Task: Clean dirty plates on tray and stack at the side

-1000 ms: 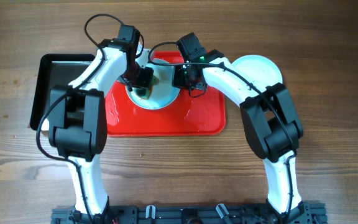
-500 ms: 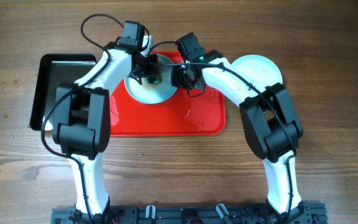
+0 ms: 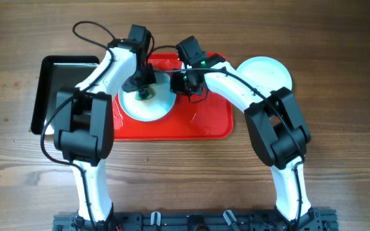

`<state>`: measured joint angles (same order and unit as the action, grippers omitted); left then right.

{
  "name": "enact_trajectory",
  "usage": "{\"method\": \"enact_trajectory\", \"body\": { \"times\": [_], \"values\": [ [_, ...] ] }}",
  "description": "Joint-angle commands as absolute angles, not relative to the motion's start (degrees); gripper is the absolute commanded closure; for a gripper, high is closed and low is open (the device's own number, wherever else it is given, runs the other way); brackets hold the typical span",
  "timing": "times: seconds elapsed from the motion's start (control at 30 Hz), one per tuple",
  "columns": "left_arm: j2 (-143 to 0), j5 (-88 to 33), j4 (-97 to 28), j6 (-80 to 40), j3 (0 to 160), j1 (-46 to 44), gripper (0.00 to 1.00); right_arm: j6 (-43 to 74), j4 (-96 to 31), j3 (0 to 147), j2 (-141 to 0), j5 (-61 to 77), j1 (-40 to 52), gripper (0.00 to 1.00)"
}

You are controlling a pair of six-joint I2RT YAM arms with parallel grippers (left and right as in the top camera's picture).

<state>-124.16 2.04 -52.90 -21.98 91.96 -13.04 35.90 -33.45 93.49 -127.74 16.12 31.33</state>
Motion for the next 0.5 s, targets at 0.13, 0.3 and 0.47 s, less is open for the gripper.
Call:
{"method": "enact_trajectory", "body": {
  "times": [0.13,0.3,0.47],
  "values": [
    [-127.94,-30.30,-61.43,3.62,89.06,-5.54,0.96,35.77,-34.35,93.36,-129.23,13.19,30.52,0.96],
    [-127.94,-32.82,-59.48,5.82,89.06,-4.60,0.96,35.75,-34.35,93.36,-129.23,13.17,30.52,0.96],
    [-127.94,-40.12,-55.00,10.11,89.06,-4.60,0.96,35.77,-34.28,93.36,-129.23,13.17,30.52,0.96]
  ]
}}
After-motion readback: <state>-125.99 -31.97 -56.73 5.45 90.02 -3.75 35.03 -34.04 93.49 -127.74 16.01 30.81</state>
